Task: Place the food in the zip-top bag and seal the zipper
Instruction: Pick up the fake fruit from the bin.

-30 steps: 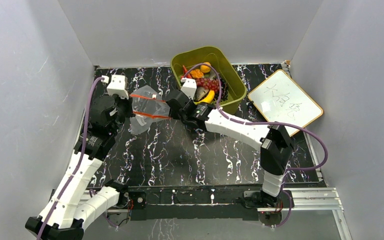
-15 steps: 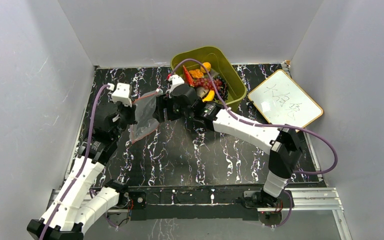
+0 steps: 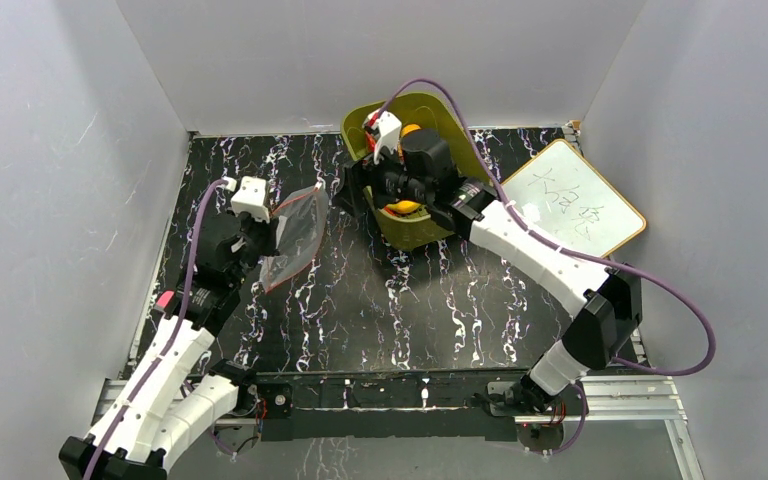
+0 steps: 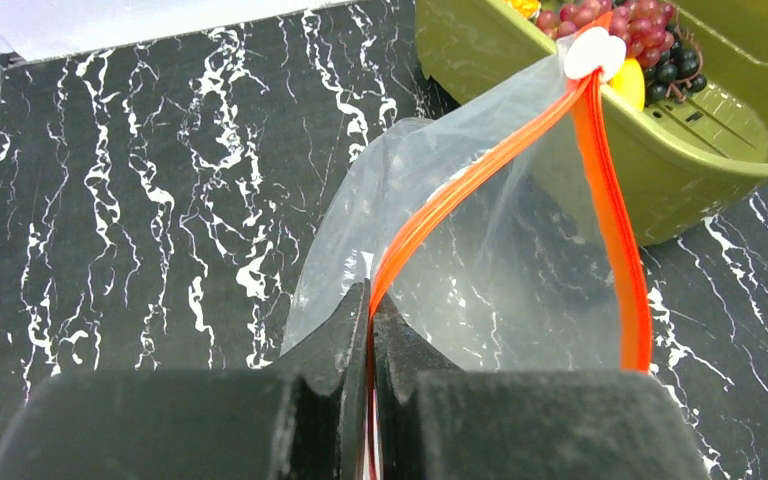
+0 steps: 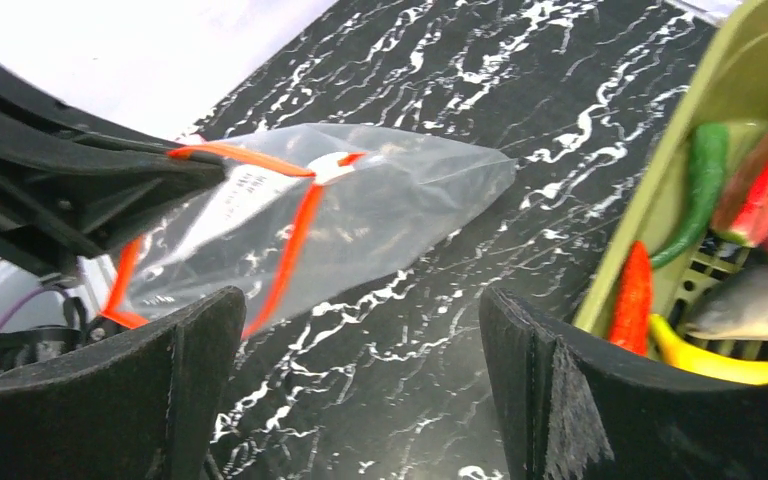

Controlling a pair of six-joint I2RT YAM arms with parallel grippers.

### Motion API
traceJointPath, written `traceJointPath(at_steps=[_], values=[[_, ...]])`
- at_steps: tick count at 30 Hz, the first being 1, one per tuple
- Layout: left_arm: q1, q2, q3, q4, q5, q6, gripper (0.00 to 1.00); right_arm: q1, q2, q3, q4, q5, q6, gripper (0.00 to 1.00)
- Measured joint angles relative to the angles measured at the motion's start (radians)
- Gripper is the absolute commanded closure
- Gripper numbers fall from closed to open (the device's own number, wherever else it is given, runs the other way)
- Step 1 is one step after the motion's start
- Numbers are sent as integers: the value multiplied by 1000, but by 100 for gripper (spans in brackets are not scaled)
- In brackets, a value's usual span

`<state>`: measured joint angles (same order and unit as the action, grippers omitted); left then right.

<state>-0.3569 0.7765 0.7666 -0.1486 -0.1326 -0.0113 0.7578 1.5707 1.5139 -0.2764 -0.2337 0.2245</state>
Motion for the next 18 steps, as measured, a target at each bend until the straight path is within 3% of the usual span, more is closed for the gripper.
traceJointPath(at_steps=[7,18], values=[[0,-47,-37,45,17,9,100,-166,47,92,-95,-29,-126,2],[0,-64,-81,67,50,8,100,-319,327,365,-251,2,-331,3]])
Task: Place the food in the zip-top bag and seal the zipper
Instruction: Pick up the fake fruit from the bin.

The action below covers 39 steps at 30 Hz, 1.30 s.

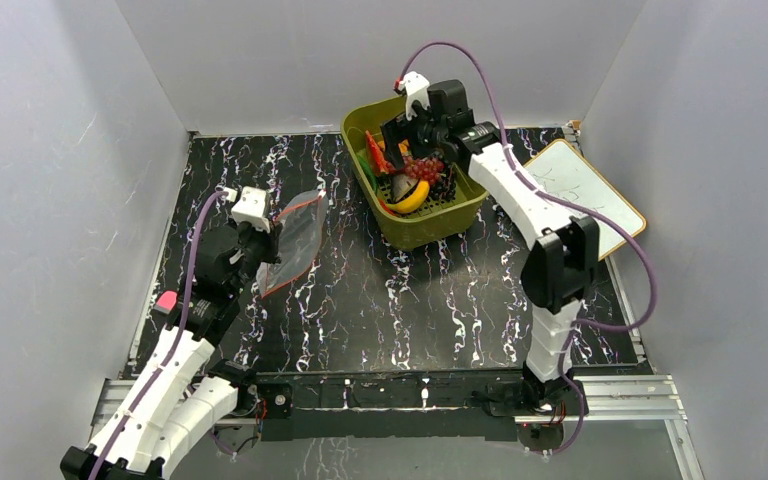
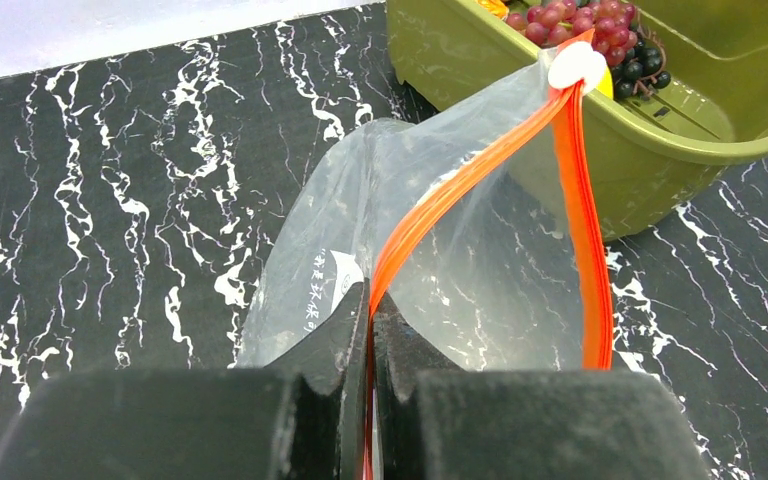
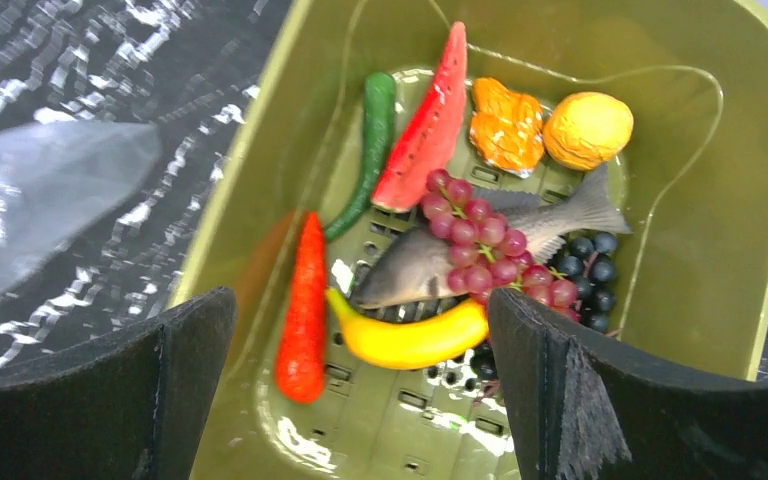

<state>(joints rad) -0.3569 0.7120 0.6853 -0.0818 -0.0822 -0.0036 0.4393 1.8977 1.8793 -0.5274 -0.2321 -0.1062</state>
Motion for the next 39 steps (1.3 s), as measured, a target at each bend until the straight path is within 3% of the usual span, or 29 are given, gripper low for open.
traceJointPath(at_steps=[13,22,28,34,37,39], values=[[0,-19,-15,22,42,-20,100,-53,332,242,-132,3,-174,2],[0,-27,-18,22,46,-21,100,-53,423,270,-126,69,-219,3],[0,-34,-21,22,45,-22,100,-53,467,296,-128,66,-252,12],[0,-39,-27,22,44,-23,100,-53,486,307,-126,42,-263,41],[0,-39,-27,22,41,-24,100,-53,494,313,-122,46,-267,42],[0,-39,-27,22,39,-26,100,-53,498,313,-120,47,-267,37]])
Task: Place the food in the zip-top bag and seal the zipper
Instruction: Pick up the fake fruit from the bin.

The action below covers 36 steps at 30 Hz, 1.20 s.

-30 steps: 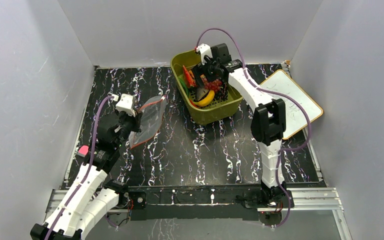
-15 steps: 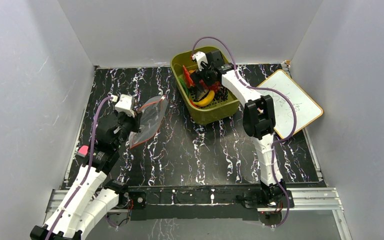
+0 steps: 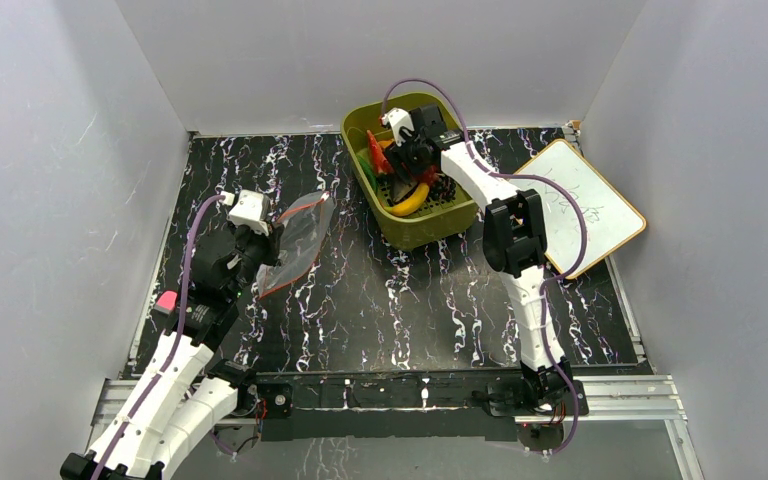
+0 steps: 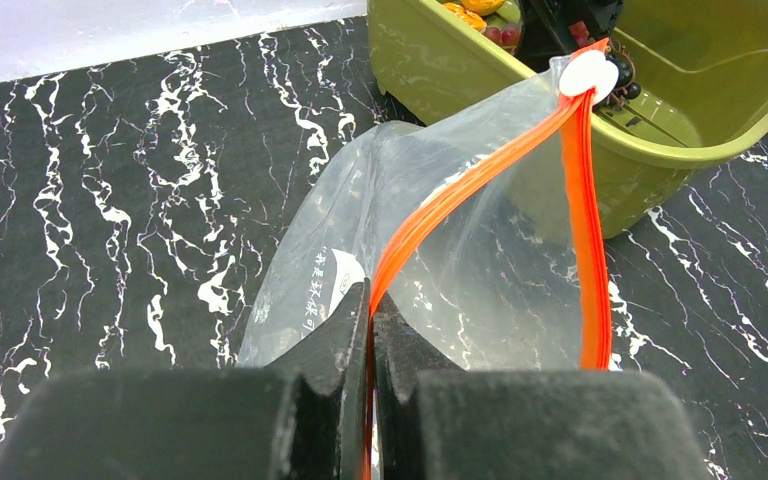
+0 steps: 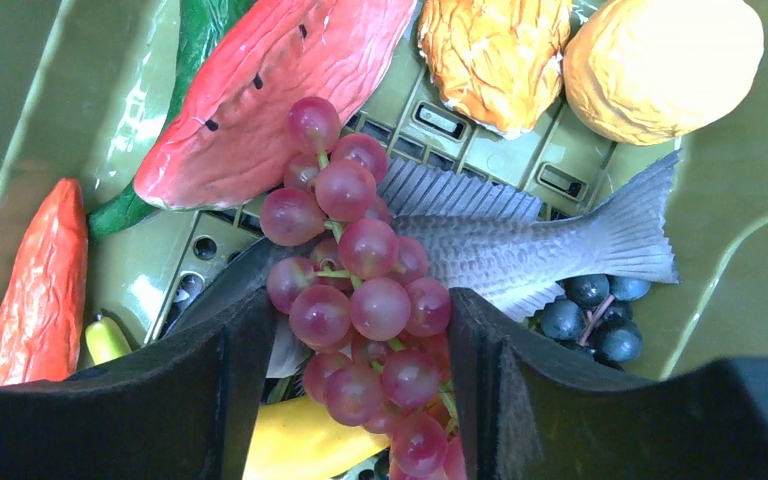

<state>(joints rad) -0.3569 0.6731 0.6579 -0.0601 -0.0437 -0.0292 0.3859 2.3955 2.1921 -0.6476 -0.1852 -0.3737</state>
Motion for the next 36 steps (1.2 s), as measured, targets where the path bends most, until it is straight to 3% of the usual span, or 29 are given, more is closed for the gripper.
traceJointPath(at_steps=[3,8,12,19,23,36], values=[[0,0,0,0,-3,0,100,-1,0,3,1,12,-7,24],[0,0,0,0,-5,0,100,-1,8,10,11,29,-21,24],[0,0,0,-1,-9,0,100,0,31,32,15,16,-19,34],[0,0,0,-1,-24,0,100,2,34,45,12,-4,-24,81],[0,8,0,-1,-35,0,100,0,33,50,11,7,-19,94],[0,31,1,-8,-58,-2,100,3,-157,-113,13,125,112,100]])
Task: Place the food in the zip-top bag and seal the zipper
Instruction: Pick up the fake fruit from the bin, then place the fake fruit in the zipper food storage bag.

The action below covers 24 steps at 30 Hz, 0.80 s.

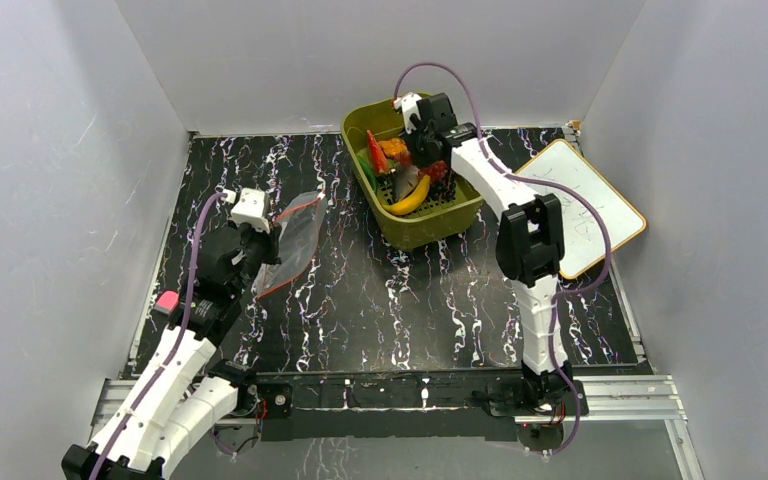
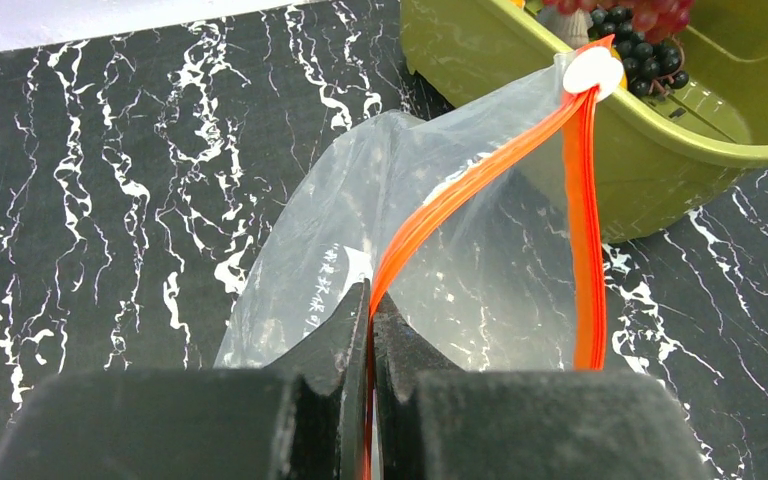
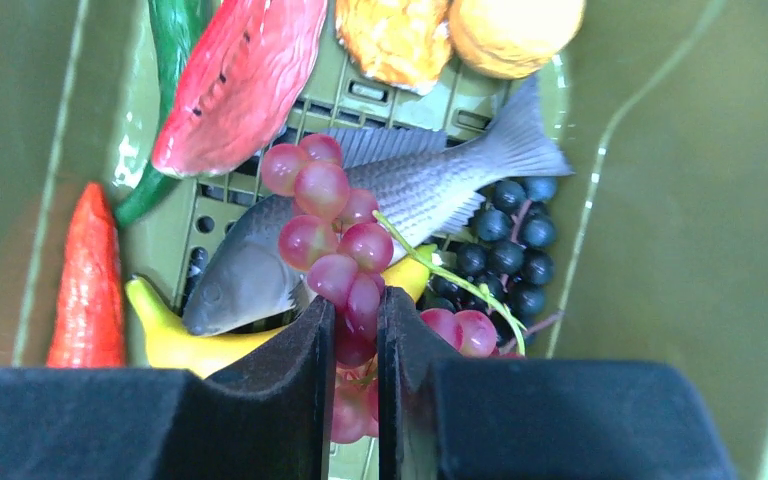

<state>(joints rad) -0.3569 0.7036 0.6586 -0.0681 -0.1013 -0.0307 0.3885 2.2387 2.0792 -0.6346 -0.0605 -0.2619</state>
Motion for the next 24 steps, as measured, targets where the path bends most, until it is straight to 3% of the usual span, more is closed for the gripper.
traceJointPath(at_steps=[12,24], values=[[0,43,25,34,-15,-48,100,0,-288,-114,-6,54,262,100],[1,217,101,175,-84,-46,100,11,-546,-203,-98,-80,466,100]])
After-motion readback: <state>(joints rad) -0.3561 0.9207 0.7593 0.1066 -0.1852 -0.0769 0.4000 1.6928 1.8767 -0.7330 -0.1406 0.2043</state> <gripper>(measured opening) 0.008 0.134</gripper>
